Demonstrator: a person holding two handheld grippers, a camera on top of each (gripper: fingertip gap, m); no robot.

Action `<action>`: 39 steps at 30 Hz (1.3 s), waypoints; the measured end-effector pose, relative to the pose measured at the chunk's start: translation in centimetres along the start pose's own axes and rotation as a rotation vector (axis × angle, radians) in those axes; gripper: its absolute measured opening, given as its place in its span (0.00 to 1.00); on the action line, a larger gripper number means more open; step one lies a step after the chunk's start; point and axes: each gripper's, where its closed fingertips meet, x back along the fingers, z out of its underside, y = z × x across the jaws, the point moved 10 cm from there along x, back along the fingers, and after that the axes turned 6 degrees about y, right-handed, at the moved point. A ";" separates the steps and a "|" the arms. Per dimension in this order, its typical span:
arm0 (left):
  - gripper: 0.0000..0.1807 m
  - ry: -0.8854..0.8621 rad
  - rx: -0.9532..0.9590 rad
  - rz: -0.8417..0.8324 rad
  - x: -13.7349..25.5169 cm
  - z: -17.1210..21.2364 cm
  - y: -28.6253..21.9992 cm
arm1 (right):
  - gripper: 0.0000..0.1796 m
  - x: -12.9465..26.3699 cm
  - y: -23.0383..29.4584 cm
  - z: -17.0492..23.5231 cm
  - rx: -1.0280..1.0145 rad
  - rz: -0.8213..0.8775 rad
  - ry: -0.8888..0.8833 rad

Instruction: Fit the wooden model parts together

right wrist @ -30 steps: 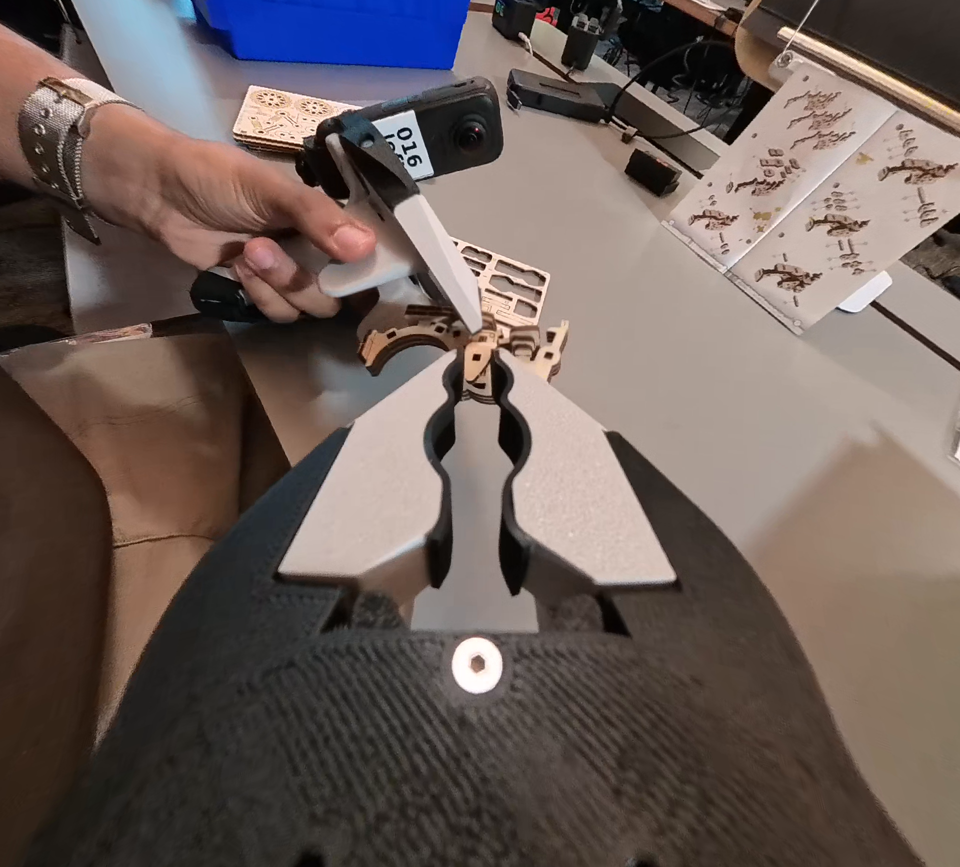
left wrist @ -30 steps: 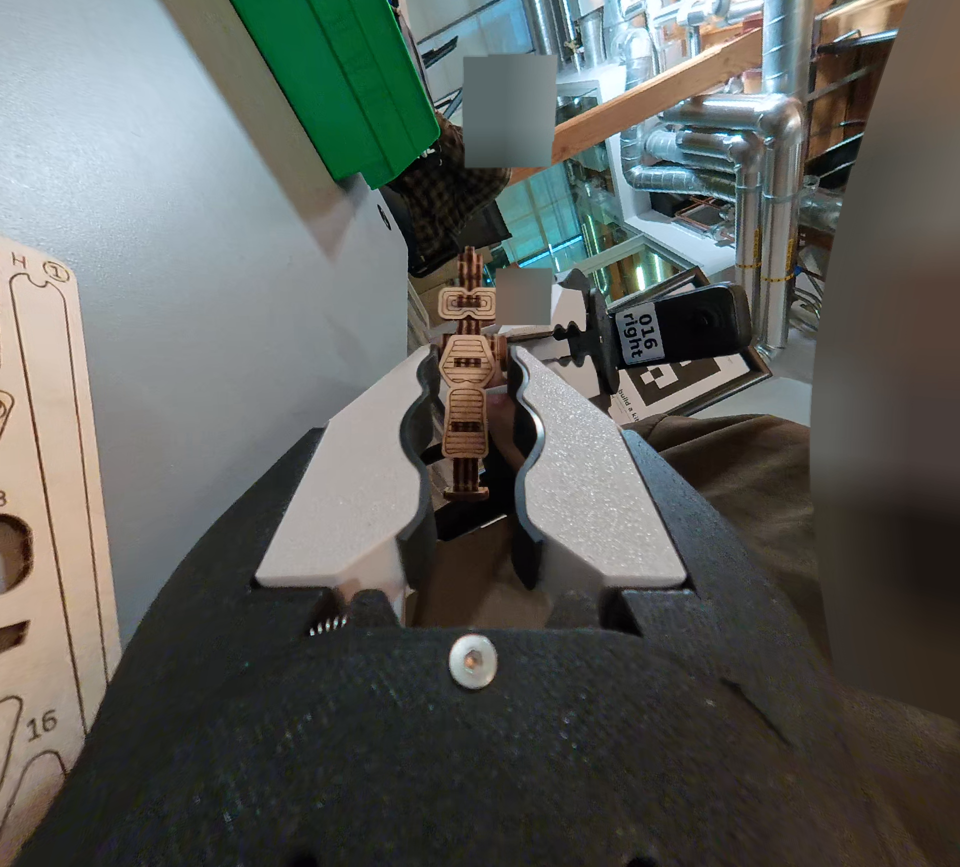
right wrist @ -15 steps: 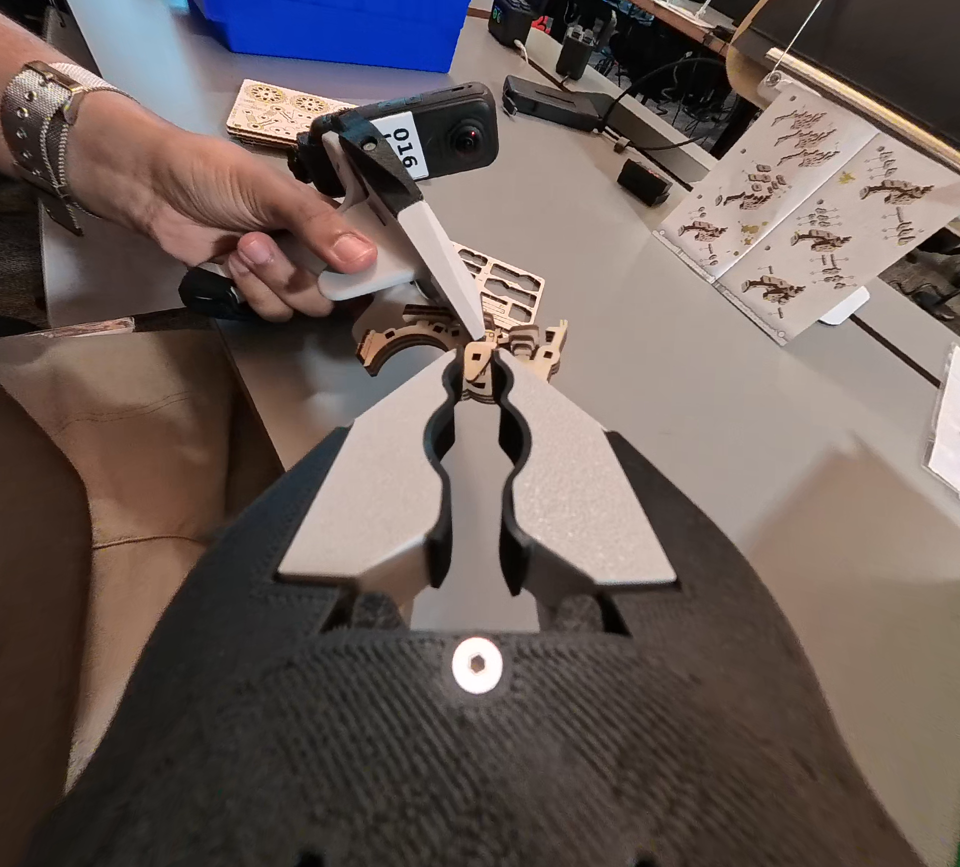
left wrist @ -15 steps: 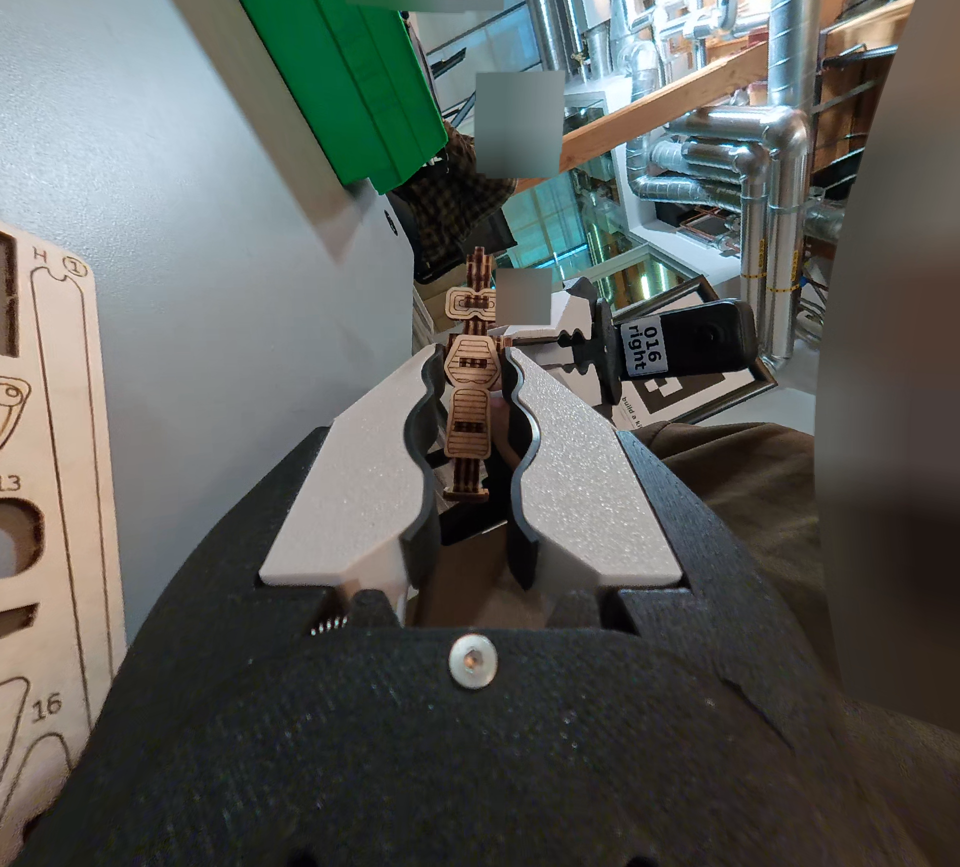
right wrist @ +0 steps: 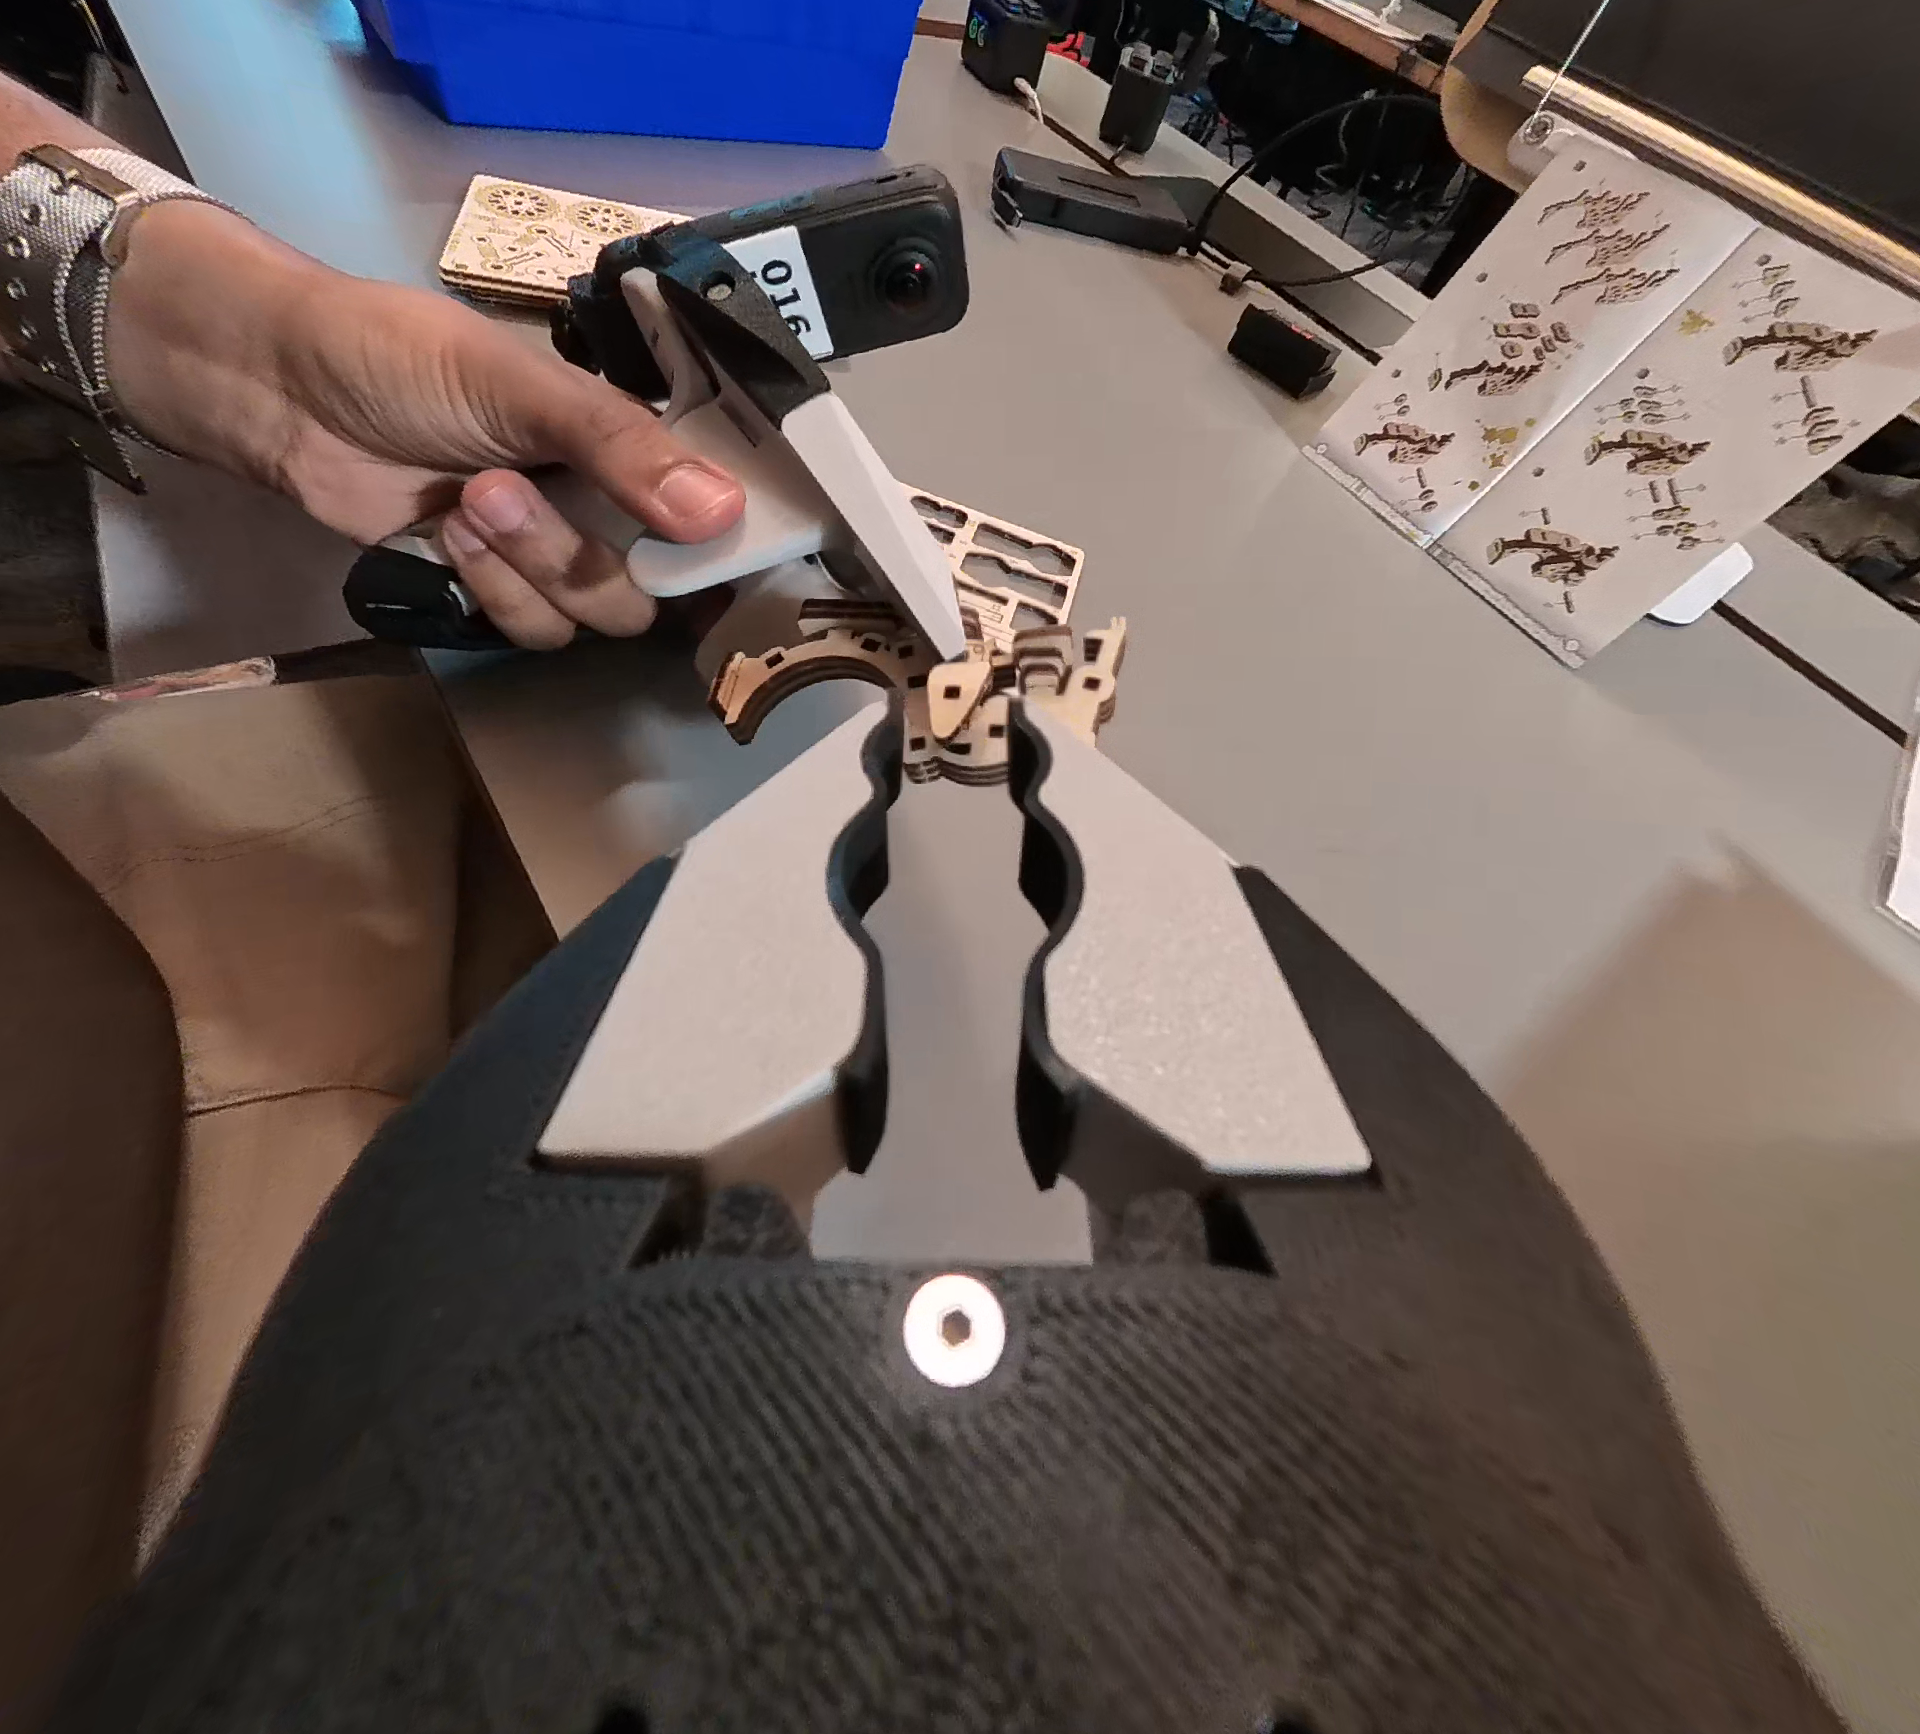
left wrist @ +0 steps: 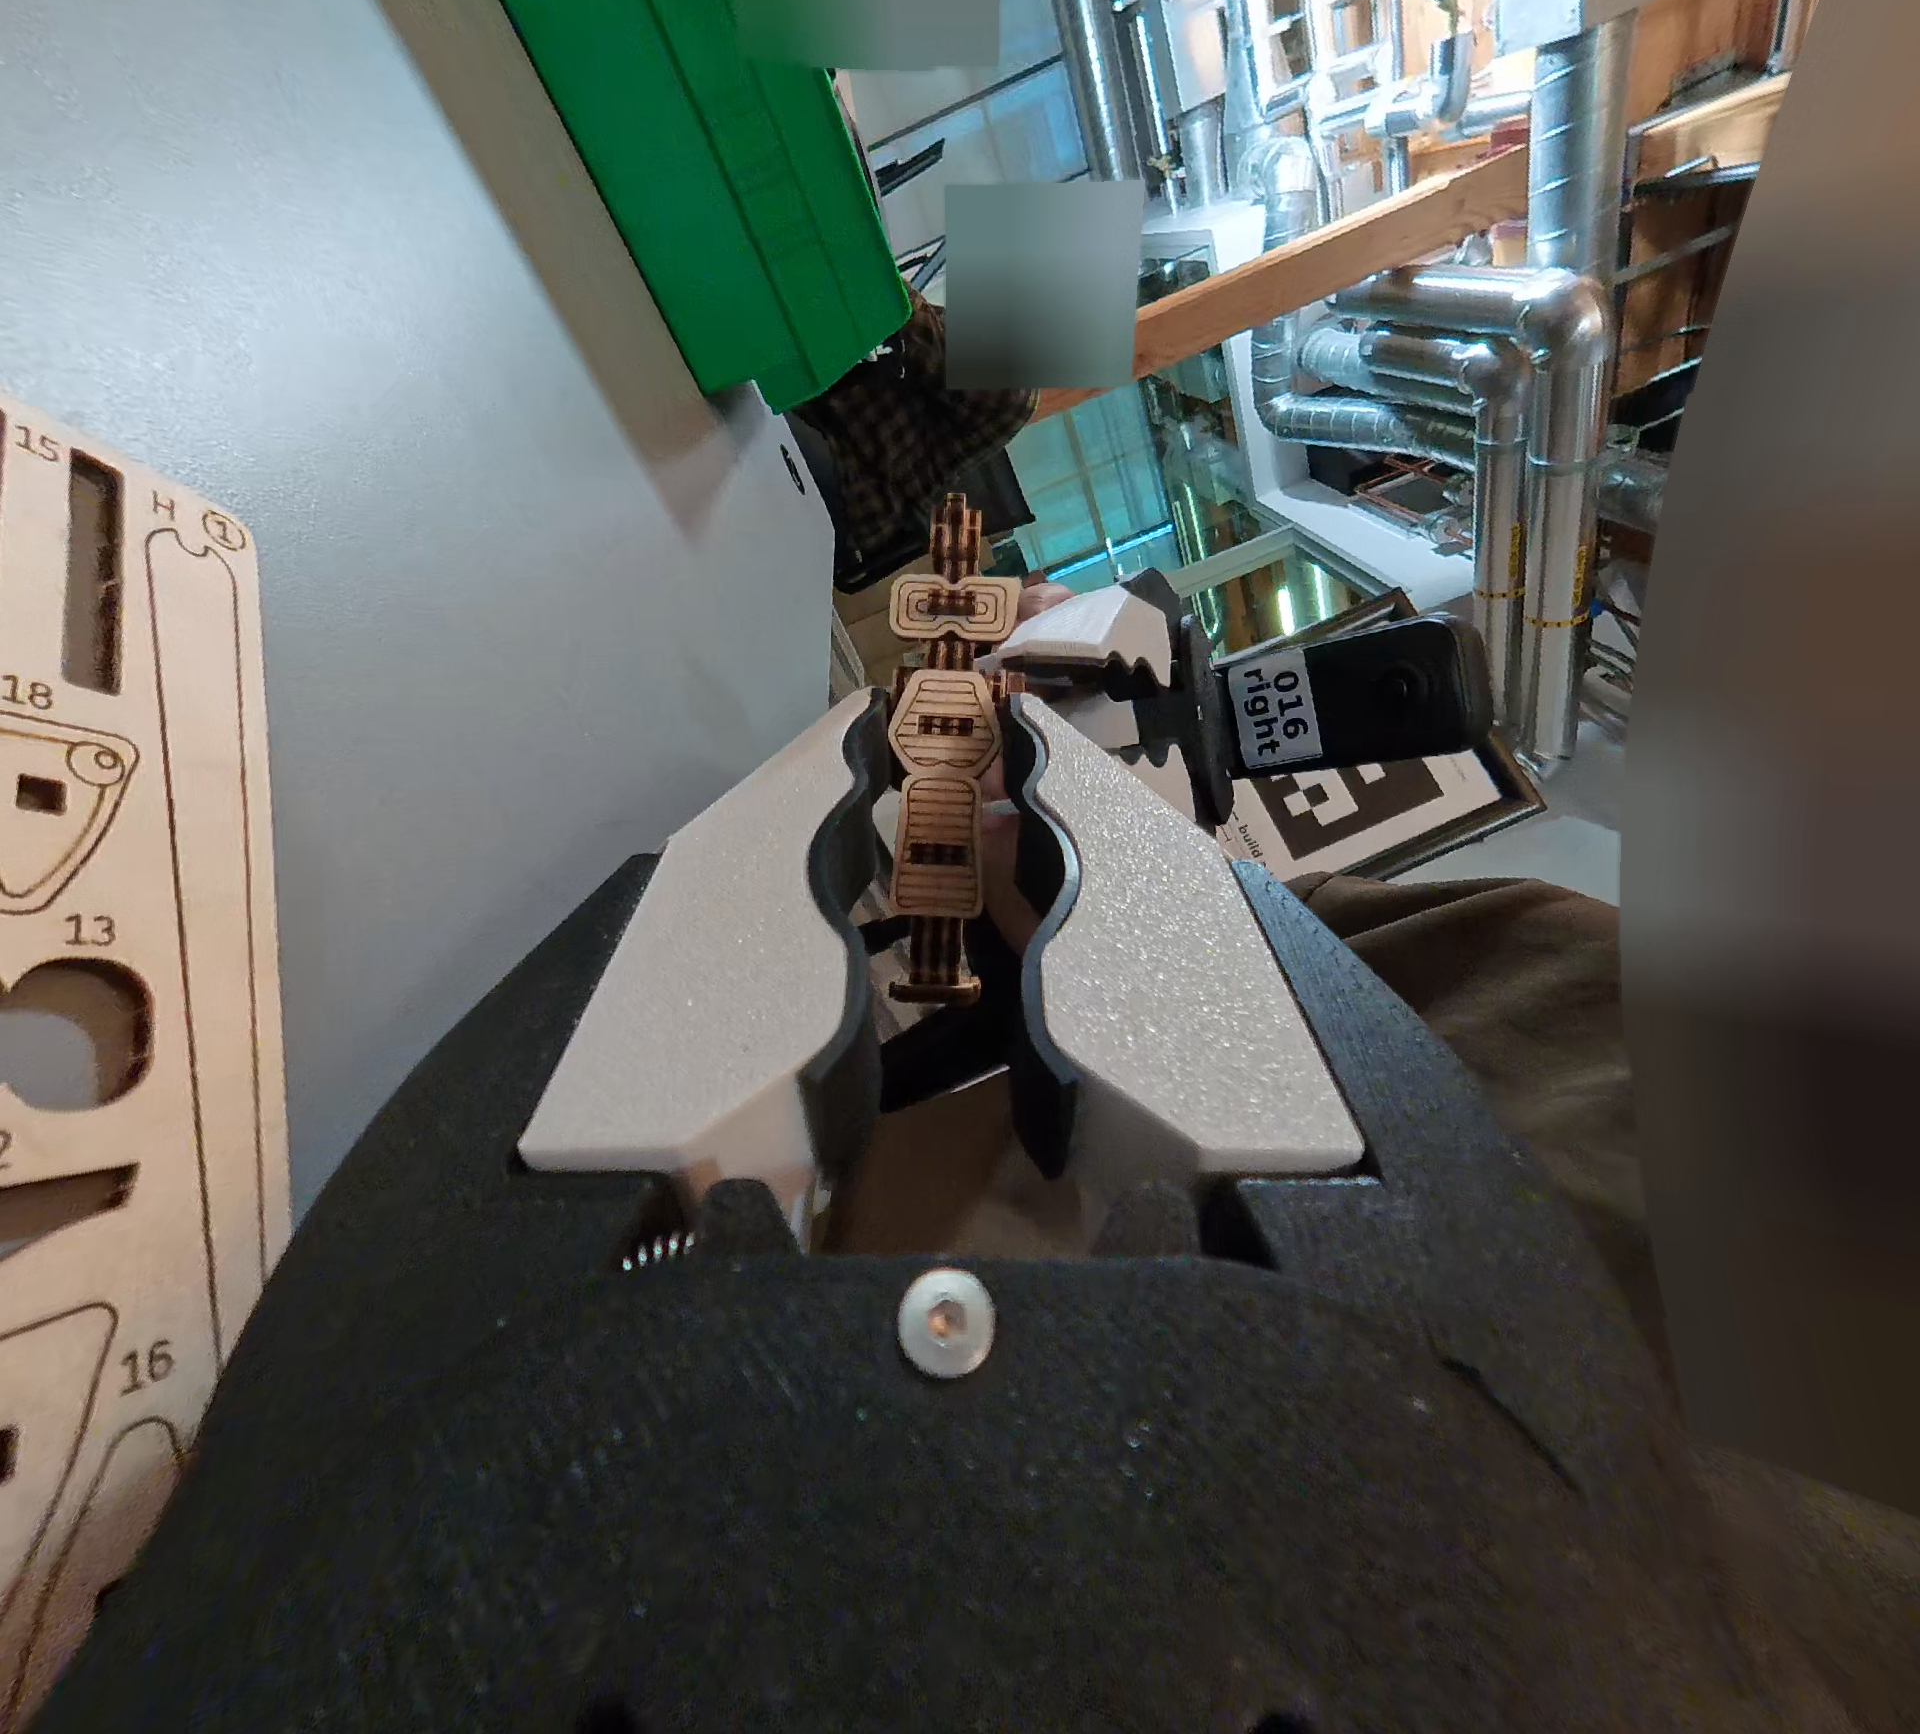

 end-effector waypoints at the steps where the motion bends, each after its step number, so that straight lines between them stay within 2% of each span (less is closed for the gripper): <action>1: 0.10 -0.005 0.001 0.001 0.0 0.0 0.0 | 0.12 0.0 -0.1 0.0 -0.011 -0.001 -0.008; 5: 0.10 -0.037 0.003 0.023 0.3 -0.1 -0.1 | 0.22 0.8 -1.1 -0.1 -0.183 -0.014 -0.085; 11: 0.10 -0.095 0.030 0.068 1.0 -0.3 -1.0 | 0.25 0.8 -3.0 1.9 -0.794 -0.302 -0.229; 13: 0.10 -0.100 -0.005 0.063 1.1 -0.2 -1.6 | 0.28 0.2 -3.0 2.6 -0.910 -0.392 -0.253; 16: 0.10 -0.105 -0.066 0.058 0.8 0.0 -2.3 | 0.29 -0.4 -2.4 2.3 -0.893 -0.435 -0.230; 21: 0.10 -0.105 -0.147 0.035 0.4 0.2 -2.9 | 0.24 -0.3 -1.8 1.8 -0.874 -0.463 -0.254; 28: 0.10 -0.096 -0.171 0.041 0.0 0.6 -3.0 | 0.20 -0.3 -2.1 2.1 -0.940 -0.552 -0.314; 33: 0.10 -0.079 -0.198 0.052 -0.4 0.7 -3.3 | 0.10 -0.1 -2.2 2.2 -0.945 -0.558 -0.326; 39: 0.10 -0.071 -0.184 0.070 -0.4 0.7 -3.0 | 0.09 -0.1 -2.3 2.2 -0.936 -0.561 -0.322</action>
